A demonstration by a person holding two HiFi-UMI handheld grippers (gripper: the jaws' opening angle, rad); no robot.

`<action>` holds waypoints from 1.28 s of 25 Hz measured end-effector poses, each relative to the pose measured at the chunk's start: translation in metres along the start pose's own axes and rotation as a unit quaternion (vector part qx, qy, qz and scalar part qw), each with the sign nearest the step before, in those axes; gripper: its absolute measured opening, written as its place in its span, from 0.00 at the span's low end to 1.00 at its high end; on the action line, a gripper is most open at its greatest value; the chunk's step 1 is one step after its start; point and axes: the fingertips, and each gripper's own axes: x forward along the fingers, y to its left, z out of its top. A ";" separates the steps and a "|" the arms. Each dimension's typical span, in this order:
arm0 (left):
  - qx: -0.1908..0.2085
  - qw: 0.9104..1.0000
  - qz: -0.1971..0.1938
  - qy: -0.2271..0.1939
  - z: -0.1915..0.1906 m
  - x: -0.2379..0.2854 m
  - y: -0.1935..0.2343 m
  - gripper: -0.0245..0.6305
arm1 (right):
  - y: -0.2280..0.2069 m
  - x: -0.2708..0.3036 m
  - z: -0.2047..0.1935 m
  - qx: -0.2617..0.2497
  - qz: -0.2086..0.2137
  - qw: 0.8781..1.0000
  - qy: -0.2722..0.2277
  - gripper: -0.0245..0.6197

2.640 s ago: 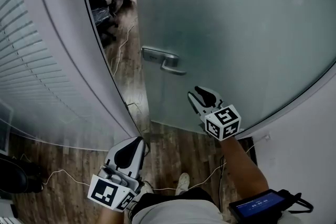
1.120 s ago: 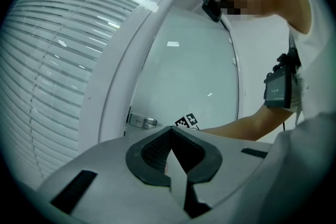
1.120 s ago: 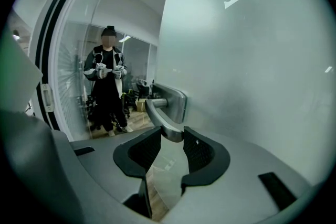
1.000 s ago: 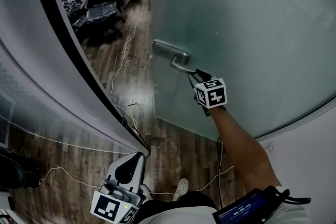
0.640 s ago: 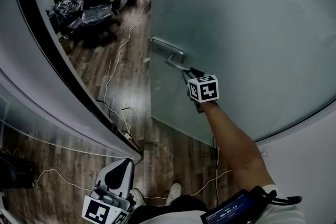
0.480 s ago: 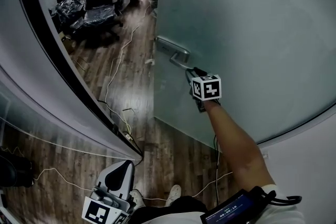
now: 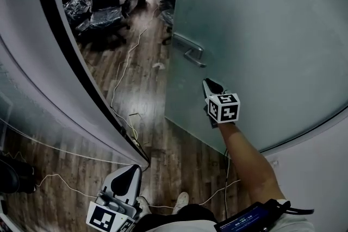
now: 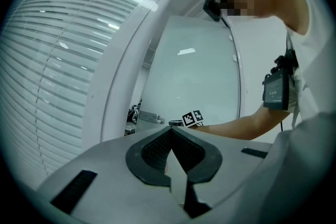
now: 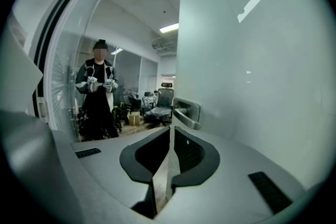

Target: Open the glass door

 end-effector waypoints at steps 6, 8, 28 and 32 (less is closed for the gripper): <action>0.006 1.000 -0.021 -0.004 0.001 0.002 -0.004 0.03 | 0.019 -0.083 0.032 0.011 -0.010 0.997 -0.081 0.04; 0.014 0.999 -0.033 -0.006 -0.003 0.009 -0.008 0.03 | 0.017 -0.102 0.031 0.021 -0.014 0.995 -0.097 0.04; 0.038 0.993 -0.108 -0.027 0.023 -0.051 -0.010 0.03 | 0.144 -0.271 0.077 0.009 -0.035 0.987 -0.157 0.04; 0.041 0.989 -0.142 -0.020 0.025 -0.067 -0.013 0.03 | 0.172 -0.318 0.080 0.012 -0.062 0.983 -0.171 0.04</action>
